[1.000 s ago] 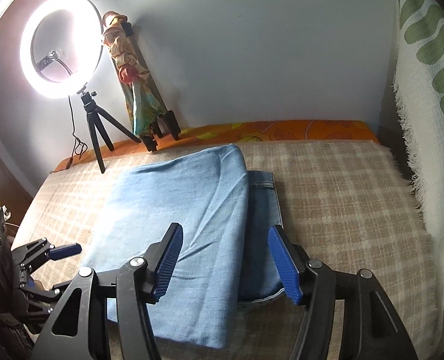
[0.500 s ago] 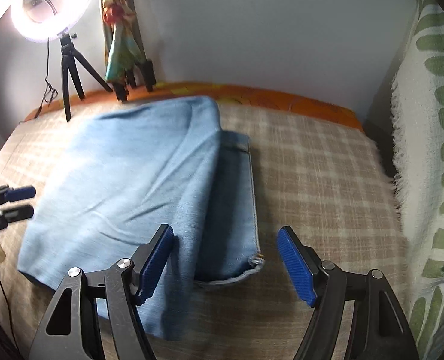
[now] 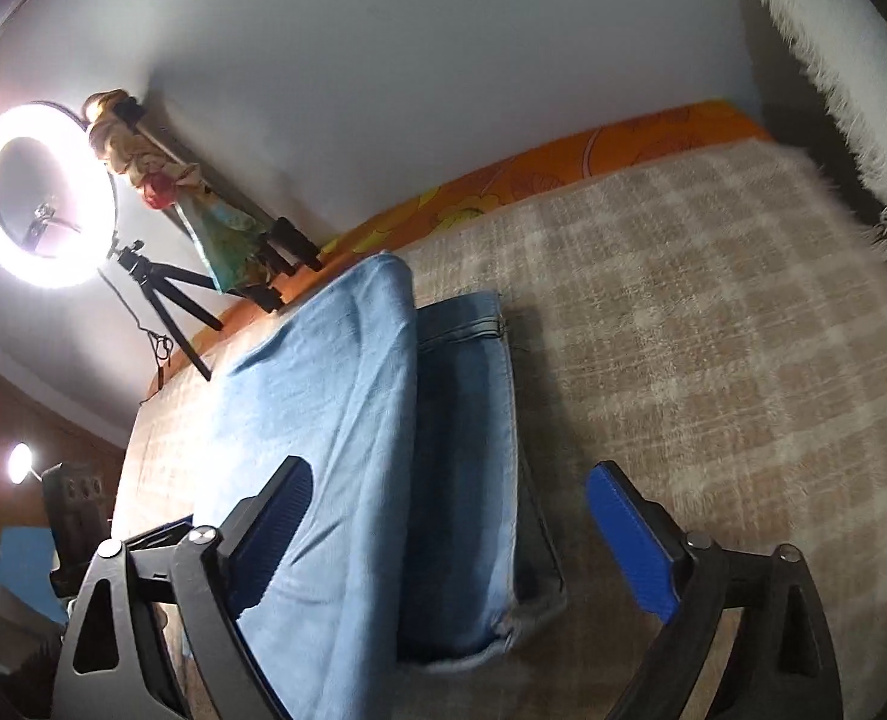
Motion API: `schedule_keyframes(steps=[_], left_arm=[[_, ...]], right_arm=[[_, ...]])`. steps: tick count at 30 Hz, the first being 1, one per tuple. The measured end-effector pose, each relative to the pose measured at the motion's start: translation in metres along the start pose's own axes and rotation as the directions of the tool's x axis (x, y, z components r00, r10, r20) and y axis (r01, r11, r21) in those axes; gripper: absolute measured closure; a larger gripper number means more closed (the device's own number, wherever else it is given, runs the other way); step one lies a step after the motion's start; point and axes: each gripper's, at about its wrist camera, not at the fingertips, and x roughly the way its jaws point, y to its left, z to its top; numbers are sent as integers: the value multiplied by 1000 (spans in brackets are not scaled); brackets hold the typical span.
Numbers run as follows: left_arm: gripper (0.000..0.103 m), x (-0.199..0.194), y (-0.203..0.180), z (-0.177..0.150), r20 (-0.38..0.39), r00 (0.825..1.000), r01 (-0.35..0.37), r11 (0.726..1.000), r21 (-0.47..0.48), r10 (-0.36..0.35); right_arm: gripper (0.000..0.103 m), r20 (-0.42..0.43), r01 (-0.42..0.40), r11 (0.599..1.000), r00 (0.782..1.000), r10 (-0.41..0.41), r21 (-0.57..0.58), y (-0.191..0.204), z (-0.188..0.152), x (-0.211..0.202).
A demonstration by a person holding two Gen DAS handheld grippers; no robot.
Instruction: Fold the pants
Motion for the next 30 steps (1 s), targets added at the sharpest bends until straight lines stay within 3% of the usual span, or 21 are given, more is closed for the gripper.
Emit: schedule_keyframes(steps=[8, 12, 17, 20, 22, 23, 25, 27, 30], left_arm=[[39, 9, -2, 9, 1, 1000, 19, 1000, 2, -19], [39, 12, -2, 13, 4, 1000, 30, 1000, -7, -30], [39, 14, -2, 15, 16, 999, 44, 999, -9, -44], [39, 16, -3, 18, 16, 999, 45, 999, -8, -45], [41, 17, -3, 20, 16, 999, 49, 999, -21, -49], [45, 18, -2, 21, 18, 999, 48, 998, -29, -47], [65, 18, 0, 22, 27, 999, 32, 998, -48, -31], [79, 16, 2, 21, 44, 999, 35, 998, -46, -33], [88, 11, -3, 21, 65, 997, 28, 1000, 2, -28]], right_arm=[[3, -65, -65, 996, 996, 68, 54, -10, 4, 34], [0, -72, -130, 991, 989, 132, 35, -4, 3, 40], [6, -120, -165, 985, 980, 159, -43, 18, -5, 51], [21, -110, -122, 989, 988, 112, -83, 34, -10, 56], [37, -101, -71, 993, 993, 62, -91, 42, -12, 58], [42, -90, -41, 994, 995, 32, -101, 47, -14, 57], [65, -57, -6, 993, 998, -1, -118, 55, -17, 51], [77, -25, 30, 992, 999, -34, -126, 60, -19, 42], [84, 8, 59, 988, 998, -58, -144, 71, -22, 30]])
